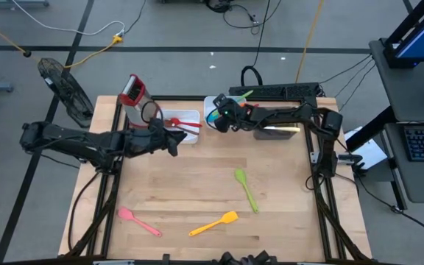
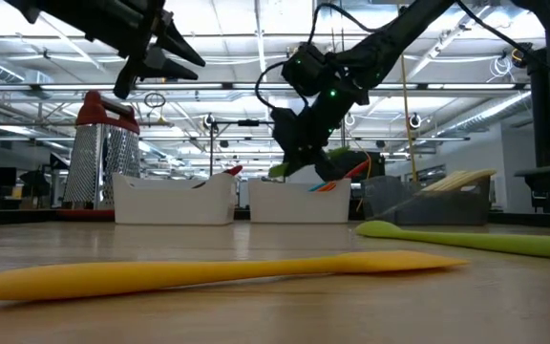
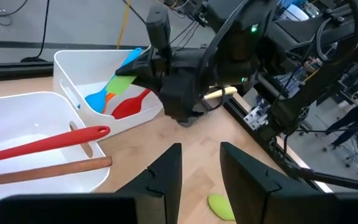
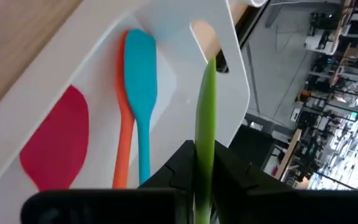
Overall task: Pick & Place Kitchen Items
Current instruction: Put the green spatula into the right white bin
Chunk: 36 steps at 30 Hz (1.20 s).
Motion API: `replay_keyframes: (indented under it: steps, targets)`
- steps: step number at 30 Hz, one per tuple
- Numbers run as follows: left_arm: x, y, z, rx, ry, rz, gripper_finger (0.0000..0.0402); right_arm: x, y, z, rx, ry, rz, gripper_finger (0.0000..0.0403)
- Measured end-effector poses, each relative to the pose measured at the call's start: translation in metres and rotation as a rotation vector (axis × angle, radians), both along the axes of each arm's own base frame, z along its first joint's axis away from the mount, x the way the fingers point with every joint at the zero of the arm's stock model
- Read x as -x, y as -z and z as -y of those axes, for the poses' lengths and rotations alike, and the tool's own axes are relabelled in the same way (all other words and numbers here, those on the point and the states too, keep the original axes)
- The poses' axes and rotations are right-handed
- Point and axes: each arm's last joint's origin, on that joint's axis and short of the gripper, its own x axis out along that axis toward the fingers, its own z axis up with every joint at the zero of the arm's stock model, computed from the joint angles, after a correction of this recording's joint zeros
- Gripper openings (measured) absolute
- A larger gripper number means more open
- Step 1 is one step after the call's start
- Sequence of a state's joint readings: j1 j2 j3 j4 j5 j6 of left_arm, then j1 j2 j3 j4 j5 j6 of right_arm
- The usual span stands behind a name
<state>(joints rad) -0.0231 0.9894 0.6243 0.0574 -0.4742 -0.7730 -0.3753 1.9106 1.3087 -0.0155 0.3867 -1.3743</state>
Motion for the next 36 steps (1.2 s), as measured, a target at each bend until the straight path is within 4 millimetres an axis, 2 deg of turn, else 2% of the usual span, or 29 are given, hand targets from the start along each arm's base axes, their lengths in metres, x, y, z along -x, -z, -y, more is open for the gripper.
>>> replay_keyframes:
  steps: [9,21,29,36]
  targets:
    - [0.0,0.0,-0.007,-0.005,0.029,-0.011,0.0111,0.003,0.0,0.011,-0.047,0.032,0.057,0.003]
    - [-0.001,-0.002,-0.014,-0.014,0.058,0.001,0.0111,0.003,0.0,0.01,-0.128,0.059,0.123,0.0032]
    - [-0.001,-0.002,-0.014,-0.016,0.067,-0.002,0.0111,0.003,0.001,0.01,-0.174,0.078,0.148,0.0075]
    - [-0.001,-0.002,-0.014,-0.015,0.072,-0.002,0.0111,-0.003,0.029,0.012,-0.19,0.081,0.102,0.0103]
